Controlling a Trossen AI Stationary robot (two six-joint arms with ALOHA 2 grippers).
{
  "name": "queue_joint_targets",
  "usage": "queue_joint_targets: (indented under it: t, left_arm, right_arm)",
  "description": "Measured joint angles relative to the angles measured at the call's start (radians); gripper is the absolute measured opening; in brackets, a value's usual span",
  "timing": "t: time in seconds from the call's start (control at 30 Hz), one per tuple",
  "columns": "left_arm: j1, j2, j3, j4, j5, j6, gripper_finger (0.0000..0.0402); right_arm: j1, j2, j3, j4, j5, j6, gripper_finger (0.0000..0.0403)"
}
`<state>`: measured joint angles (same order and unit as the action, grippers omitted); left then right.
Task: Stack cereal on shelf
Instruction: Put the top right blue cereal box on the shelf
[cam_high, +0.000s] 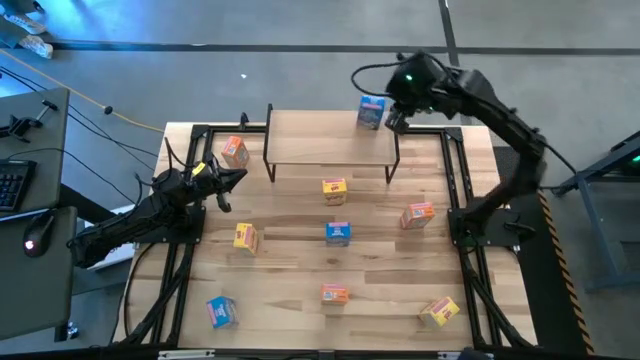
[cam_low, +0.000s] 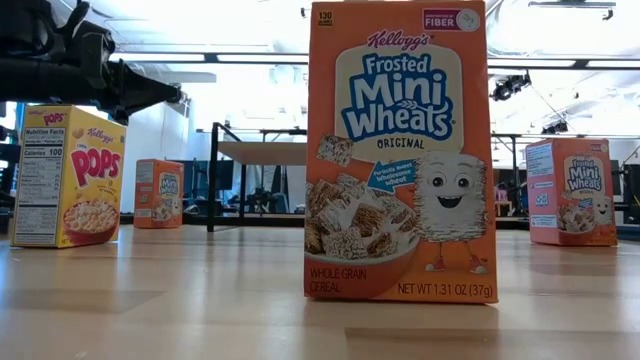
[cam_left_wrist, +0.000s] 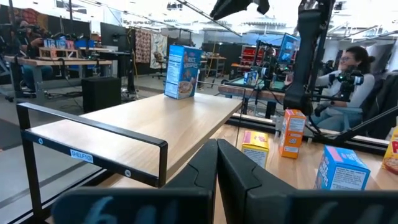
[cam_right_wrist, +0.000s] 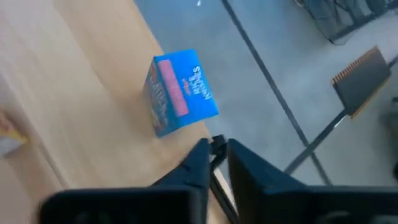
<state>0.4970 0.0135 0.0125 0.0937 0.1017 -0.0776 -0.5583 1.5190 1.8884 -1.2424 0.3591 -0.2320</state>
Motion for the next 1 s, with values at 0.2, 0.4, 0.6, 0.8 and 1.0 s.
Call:
queue_joint_targets:
  t: [0.2, 0.4, 0.6, 0.8, 1.0]
  left_arm:
    - [0.0, 0.0, 0.0, 0.002, 0.008, -0.024, 0.0003]
    - [0.0, 0.0, 0.0, 0.021, 0.038, -0.042, 0.0003]
    - [0.0, 0.0, 0.0, 0.029, 0.017, -0.044, 0.0003]
    - [0.0, 0.0, 0.0, 0.032, 0.011, -0.044, 0.0003]
    - [0.0, 0.0, 0.0, 0.031, 0.011, -0.043, 0.0003]
  right_arm:
    - [-0.056, -0.183, -0.423, 0.326, -0.006, 0.119, 0.0025]
    - [-0.083, -0.236, -0.688, 0.58, 0.008, 0.262, 0.0012]
    - [-0.09, -0.217, -0.806, 0.789, 0.006, 0.344, 0.0002]
    - [-0.09, -0.165, -0.813, 0.858, 0.007, 0.386, 0.0]
    - [-0.09, -0.096, -0.813, 0.912, 0.006, 0.391, 0.0]
